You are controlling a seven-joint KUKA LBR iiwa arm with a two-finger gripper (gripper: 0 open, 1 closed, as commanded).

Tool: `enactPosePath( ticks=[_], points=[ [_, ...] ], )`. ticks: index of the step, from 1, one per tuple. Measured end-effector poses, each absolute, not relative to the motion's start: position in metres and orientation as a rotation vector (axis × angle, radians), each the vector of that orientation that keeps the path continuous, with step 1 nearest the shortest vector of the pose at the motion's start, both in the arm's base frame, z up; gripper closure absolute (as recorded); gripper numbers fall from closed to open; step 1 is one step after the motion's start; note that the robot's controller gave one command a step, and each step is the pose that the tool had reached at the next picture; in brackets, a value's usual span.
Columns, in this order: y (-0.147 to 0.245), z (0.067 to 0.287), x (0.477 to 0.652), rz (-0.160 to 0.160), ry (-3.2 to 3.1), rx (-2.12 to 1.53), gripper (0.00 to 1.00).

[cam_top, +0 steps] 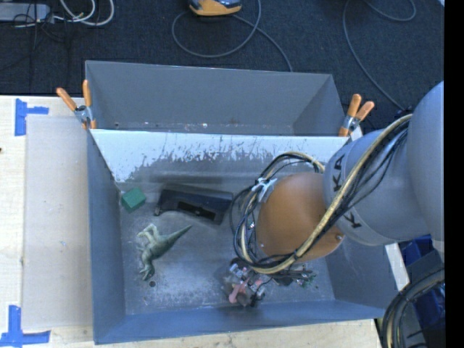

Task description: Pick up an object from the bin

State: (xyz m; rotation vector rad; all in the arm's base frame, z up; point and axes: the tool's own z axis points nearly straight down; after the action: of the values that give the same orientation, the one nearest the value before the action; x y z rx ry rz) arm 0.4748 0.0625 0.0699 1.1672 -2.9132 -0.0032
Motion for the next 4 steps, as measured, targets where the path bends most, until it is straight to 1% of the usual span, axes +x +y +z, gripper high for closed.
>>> enactPosePath(
  ticks=[1,2,3,4],
  points=[
    [0.063,0.073,0.474,-0.005,-2.91,1.166,1.0],
    [0.063,0.093,0.471,-0.008,-2.904,1.161,1.0],
    [0.063,0.11,0.474,-0.005,-2.912,1.164,1.0],
    [0.063,0.12,0.474,-0.005,-2.914,1.164,1.0]
  ],
)
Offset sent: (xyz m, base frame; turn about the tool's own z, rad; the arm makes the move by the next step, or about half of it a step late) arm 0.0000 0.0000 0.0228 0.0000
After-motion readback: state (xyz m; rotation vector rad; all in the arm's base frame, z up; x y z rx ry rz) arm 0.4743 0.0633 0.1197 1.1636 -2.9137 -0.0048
